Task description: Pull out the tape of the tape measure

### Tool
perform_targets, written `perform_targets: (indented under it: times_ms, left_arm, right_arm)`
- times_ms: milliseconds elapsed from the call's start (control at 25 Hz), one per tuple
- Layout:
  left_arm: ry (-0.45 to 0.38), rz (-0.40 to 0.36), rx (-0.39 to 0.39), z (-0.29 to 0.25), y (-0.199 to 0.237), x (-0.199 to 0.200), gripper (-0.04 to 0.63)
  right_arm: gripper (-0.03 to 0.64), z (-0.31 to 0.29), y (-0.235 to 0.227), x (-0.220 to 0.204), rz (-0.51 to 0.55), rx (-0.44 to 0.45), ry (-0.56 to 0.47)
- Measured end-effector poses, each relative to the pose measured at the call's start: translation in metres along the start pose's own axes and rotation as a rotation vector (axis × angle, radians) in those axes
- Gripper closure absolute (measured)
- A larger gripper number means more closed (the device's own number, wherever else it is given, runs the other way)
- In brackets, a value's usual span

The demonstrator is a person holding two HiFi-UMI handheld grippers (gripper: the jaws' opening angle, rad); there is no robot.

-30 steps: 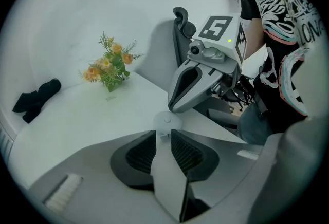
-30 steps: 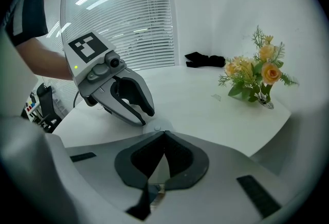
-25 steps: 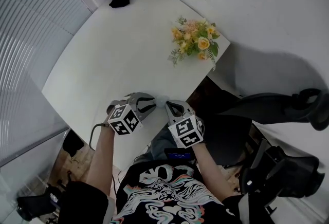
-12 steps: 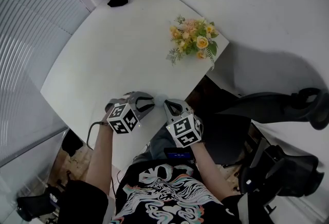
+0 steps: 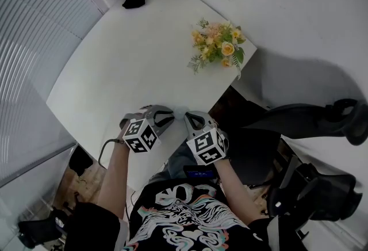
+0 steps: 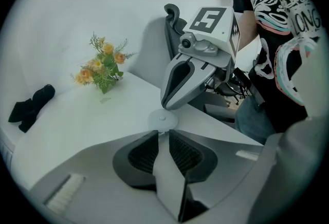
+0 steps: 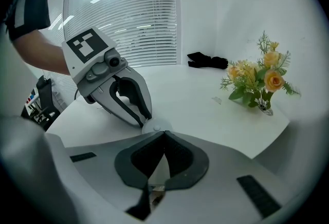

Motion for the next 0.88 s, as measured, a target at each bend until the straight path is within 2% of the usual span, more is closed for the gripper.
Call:
perform_targets:
  times_ms: [160,320,440,680,880]
  left_arm:
    - [0.001,0.005,0.013,0.0001,-0.0008,-0.0006,0.538]
    - [0.008,0.037,0.029,0.0008,0.002,-0.0019,0.588]
    - [0.008,0.049,0.046,0.0011,0.003,-0.002,0.588]
    - [0.01,-0.007,0.022,-0.0001,-0.003,-0.0022,0.583]
    - [0.012,-0.001,0.011,-0.0009,-0.0024,-0.0016,0.583]
  right_arm:
    - [0.612,0.0001,-0.0008,0.0001,-0.005,-0.007,0.003]
    - [0.612,0.0008,0.0,-0.0002,0.003,-0.007,0.013]
    - [0.612,0.0008,0.0018,-0.0004,0.009,-0.011,0.02]
    - [0.612,0.0001,0.0018,0.0003,0.02,-0.012,0.024]
    - [0.612,-0.0011,0.0009,0.0009,0.029,-0.01,0.027]
Point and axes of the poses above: the fingertips, and each gripper's own axes: z backward along the fingers, y to its left, x out of its top, the point moved 2 cm from there along z, backward along the fingers, and after that the axes turned 5 degrees about -x, right-handed, at the moved point
